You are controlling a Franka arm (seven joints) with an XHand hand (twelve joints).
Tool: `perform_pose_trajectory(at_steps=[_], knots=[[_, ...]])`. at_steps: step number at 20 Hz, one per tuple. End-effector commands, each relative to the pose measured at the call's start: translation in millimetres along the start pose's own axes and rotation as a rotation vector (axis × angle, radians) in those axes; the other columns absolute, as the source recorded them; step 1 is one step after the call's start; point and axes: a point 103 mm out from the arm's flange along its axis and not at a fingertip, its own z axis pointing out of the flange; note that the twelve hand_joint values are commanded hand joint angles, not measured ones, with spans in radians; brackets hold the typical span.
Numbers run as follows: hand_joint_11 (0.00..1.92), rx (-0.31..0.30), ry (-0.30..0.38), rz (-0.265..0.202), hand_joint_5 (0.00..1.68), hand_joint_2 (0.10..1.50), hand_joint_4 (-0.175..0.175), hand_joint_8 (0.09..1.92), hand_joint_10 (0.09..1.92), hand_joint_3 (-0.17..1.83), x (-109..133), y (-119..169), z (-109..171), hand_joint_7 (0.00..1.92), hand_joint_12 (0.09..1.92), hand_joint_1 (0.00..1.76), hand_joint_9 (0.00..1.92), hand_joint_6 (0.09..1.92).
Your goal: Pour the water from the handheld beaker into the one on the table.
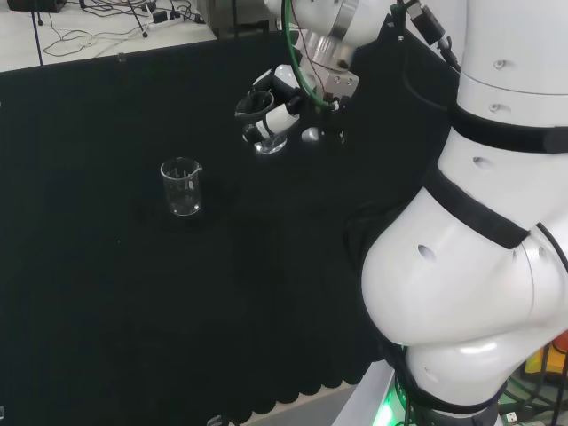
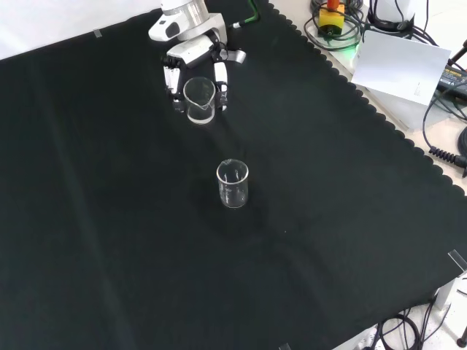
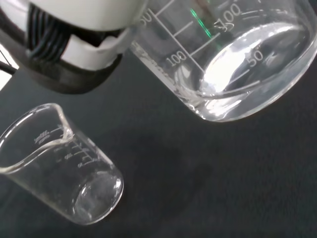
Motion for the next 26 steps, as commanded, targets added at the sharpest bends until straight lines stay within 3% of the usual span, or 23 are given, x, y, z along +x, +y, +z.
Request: perform_pose_trajectory(at_steps=[1, 4, 11, 21, 23, 26], knots=[[1.21, 0.028, -0.077, -0.001, 1.31, 0.73, 0.175, 0.10, 0.09, 0.49, 26.7, -3.1, 1.2, 1.63, 0.83, 1.12, 1.56, 0.54], [1.21, 0.057, -0.108, 0.014, 1.31, 0.73, 0.175, 0.10, 0.09, 0.49, 34.9, -0.8, 4.4, 1.63, 0.83, 1.12, 1.56, 0.54], [1.20, 0.131, -0.268, 0.059, 1.31, 0.73, 0.175, 0.10, 0.09, 0.50, 54.8, 10.4, 16.3, 1.63, 0.83, 1.12, 1.56, 0.54], [1.20, 0.175, -0.388, 0.041, 1.31, 0.72, 0.175, 0.09, 0.09, 0.51, 74.5, 21.0, 29.1, 1.63, 0.84, 1.13, 1.56, 0.54], [1.20, 0.196, -0.433, 0.040, 1.31, 0.72, 0.175, 0.09, 0.09, 0.51, 98.2, 32.7, 43.5, 1.63, 0.84, 1.13, 1.56, 0.54], [1.20, 0.203, -0.451, 0.035, 1.31, 0.72, 0.175, 0.09, 0.09, 0.51, 101.4, 33.1, 45.7, 1.63, 0.84, 1.13, 1.56, 0.55]])
